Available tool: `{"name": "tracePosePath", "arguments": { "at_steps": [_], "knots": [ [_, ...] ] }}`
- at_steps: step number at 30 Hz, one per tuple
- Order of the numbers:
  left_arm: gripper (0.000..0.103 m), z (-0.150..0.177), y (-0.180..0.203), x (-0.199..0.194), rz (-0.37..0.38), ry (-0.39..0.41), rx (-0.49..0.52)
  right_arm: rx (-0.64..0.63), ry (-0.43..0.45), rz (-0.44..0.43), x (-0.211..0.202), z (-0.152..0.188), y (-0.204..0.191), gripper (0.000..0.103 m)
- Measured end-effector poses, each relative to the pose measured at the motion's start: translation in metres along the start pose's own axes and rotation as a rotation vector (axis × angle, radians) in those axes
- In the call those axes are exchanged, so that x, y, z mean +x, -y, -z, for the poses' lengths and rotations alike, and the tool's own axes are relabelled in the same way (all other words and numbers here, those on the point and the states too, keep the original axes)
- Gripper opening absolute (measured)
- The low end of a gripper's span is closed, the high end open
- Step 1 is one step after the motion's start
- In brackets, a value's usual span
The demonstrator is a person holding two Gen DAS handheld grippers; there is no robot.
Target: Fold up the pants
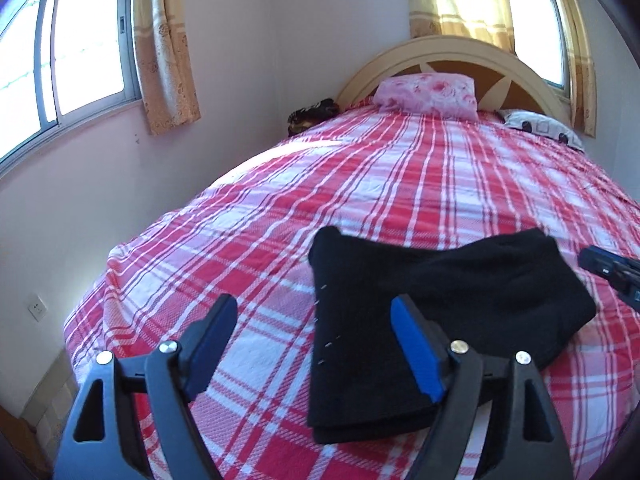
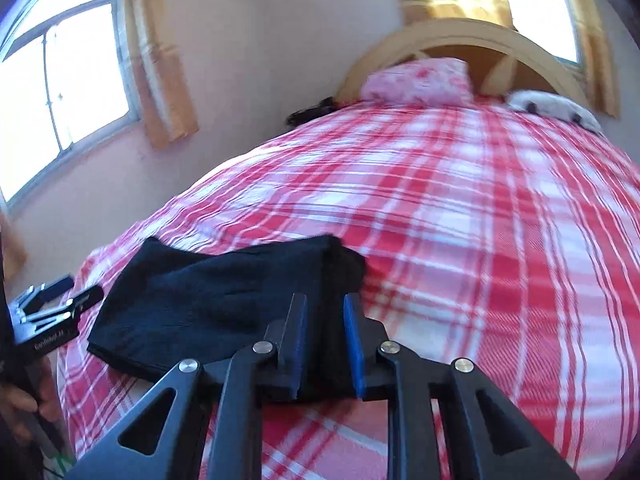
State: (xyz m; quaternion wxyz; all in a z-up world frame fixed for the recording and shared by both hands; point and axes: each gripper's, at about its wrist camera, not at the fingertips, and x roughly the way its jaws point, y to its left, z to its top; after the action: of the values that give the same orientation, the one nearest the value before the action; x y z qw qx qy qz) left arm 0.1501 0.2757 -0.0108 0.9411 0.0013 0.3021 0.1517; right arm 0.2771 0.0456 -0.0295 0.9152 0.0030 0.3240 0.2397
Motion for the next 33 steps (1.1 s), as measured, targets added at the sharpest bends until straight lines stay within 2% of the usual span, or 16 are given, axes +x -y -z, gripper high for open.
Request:
{"name": "tracePosePath", "arguments": {
  "at_steps": [2, 5, 7, 9, 12, 14, 19, 21, 23, 25, 27, 28, 29, 30, 32, 33],
  "knots": [
    [0.082, 0.0, 0.009, 0.004, 0.02, -0.002, 0.002, 0.003, -0.001, -0.022, 0.011, -0.013, -0.005, 0.02],
    [0.082, 0.011, 0.02, 0.022, 0.056, -0.099, 0.007, 0.055, -0.095, -0.133, 0.046, -0.026, -0.007, 0.02],
    [0.082, 0.027, 0.024, 0.035, 0.039, -0.175, 0.012, 0.026, -0.142, -0.123, 0.072, -0.026, -0.011, 0.02],
    [0.083, 0.035, 0.02, 0.038, 0.057, -0.18, -0.017, -0.005, -0.23, -0.05, 0.1, -0.02, -0.011, 0.017],
    [0.084, 0.029, 0.011, 0.038, 0.086, -0.205, -0.057, 0.037, -0.197, -0.056, 0.108, -0.018, -0.006, 0.017],
    [0.084, 0.017, 0.004, 0.032, 0.077, -0.207, -0.067, 0.015, -0.192, -0.038, 0.111, -0.018, -0.01, 0.017],
    [0.084, -0.041, -0.009, 0.015, 0.084, -0.058, -0.113, -0.019, -0.178, -0.036, 0.111, -0.017, -0.013, 0.019],
    [0.089, -0.065, -0.003, 0.032, 0.089, -0.05, -0.097, -0.002, -0.169, -0.05, 0.105, -0.018, -0.01, 0.019],
    [0.088, -0.077, 0.004, 0.068, 0.096, -0.1, -0.102, 0.02, -0.127, -0.046, 0.091, -0.02, -0.009, 0.019],
    [0.083, -0.07, 0.005, 0.098, 0.04, -0.173, -0.113, 0.019, -0.081, -0.086, 0.068, -0.018, -0.016, 0.019],
    [0.079, -0.055, 0.003, 0.112, 0.019, -0.229, -0.124, -0.046, -0.127, -0.174, 0.053, -0.008, -0.028, 0.019],
    [0.079, -0.043, -0.002, 0.118, 0.014, -0.252, -0.15, -0.087, -0.147, -0.176, 0.048, -0.001, -0.032, 0.019],
    [0.08, -0.034, -0.009, 0.119, 0.003, -0.263, -0.169, -0.125, -0.173, -0.164, 0.044, 0.008, -0.033, 0.019],
    [0.085, -0.025, -0.014, 0.122, -0.009, -0.274, -0.191, -0.133, -0.212, -0.162, 0.042, 0.021, -0.028, 0.019],
    [0.093, -0.009, -0.029, 0.126, 0.016, -0.27, -0.261, -0.089, -0.211, -0.221, 0.038, 0.031, -0.015, 0.019],
    [0.093, -0.007, -0.033, 0.125, 0.029, -0.256, -0.27, -0.044, -0.214, -0.244, 0.035, 0.031, -0.005, 0.017]
  ]
}}
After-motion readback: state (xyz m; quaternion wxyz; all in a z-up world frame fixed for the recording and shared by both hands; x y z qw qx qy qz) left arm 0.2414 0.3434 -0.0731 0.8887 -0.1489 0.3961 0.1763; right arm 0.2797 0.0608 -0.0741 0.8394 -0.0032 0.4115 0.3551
